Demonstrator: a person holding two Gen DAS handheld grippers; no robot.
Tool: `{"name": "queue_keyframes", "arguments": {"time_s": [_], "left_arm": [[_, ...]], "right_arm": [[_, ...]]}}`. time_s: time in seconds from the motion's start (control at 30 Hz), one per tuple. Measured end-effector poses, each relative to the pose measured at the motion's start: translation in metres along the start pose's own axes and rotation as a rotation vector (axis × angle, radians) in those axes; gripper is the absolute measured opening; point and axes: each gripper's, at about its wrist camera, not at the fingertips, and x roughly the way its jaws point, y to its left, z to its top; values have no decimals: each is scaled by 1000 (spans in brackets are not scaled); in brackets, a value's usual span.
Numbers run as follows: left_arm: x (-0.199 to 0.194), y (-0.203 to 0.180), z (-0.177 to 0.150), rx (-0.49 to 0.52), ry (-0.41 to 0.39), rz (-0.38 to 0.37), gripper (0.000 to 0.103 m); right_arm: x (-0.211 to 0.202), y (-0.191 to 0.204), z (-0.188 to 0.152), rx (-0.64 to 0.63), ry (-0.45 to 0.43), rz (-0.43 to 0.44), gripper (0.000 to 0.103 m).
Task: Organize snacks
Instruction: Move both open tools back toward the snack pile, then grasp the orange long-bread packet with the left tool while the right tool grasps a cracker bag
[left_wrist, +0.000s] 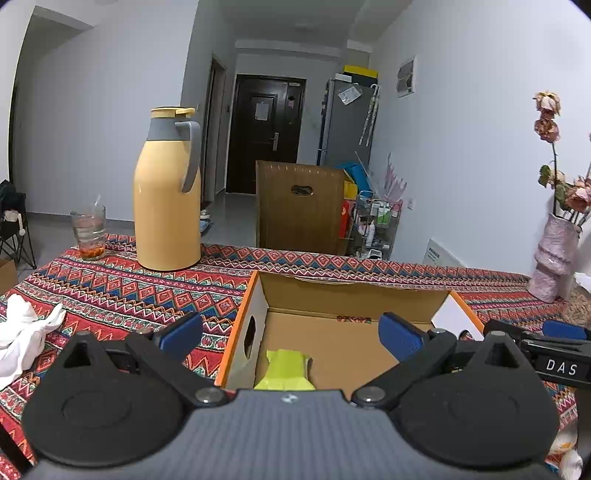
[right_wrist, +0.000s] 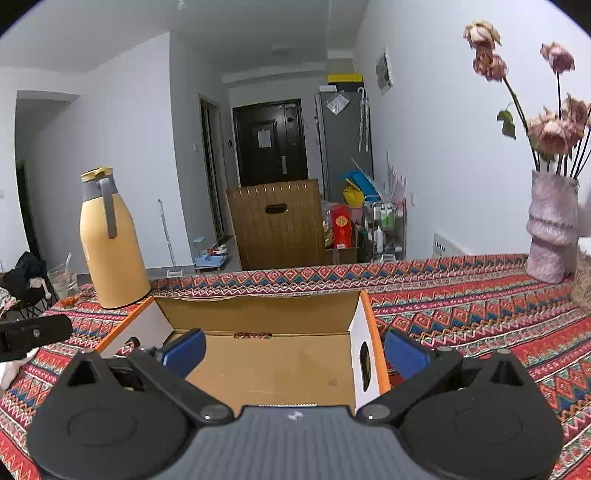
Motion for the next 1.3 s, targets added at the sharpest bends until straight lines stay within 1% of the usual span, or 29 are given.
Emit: {"name": "queue_keyframes", "arguments": {"time_s": [0.23, 0.5, 0.7, 0.9, 1.0, 1.07, 1.1, 1.17, 1.2, 1.23, 1.27, 1.3], "left_arm": [[-29, -2, -8, 15, -5, -15, 103], [-65, 2, -31, 44, 6, -34, 103], [-84, 6, -56, 62, 34, -45, 103], [-92, 12, -88, 106, 84, -42, 103], [-97, 19, -102, 98, 114, -39, 103], [-101, 22, -112, 94, 126, -26, 103], [-103, 23, -115, 93, 131, -25, 103], [-106, 27, -121, 84, 144, -28, 103], [-106, 28, -123, 81, 149, -29, 103], [-107, 29, -123, 80, 150, -28, 103], [-109, 30, -124, 78, 150, -29, 103], [-110, 31, -124, 76, 148, -30, 103]], "right_arm": [[-36, 2, -10, -34, -17, -4, 103], [-80, -2, -39, -55, -23, 37, 103], [-108, -3, -70, -83, 26, 32, 103], [-130, -3, -104, -109, 82, 38, 103], [-141, -3, -122, -109, 109, 62, 95], [-146, -2, -132, -117, 126, 71, 85], [-148, -1, -136, -122, 135, 76, 82], [-151, 1, -142, -131, 150, 89, 69], [-151, 3, -145, -136, 155, 94, 65], [-151, 5, -146, -143, 162, 100, 58], [-149, 7, -147, -149, 169, 106, 55], [-147, 9, -147, -156, 175, 109, 54]]}}
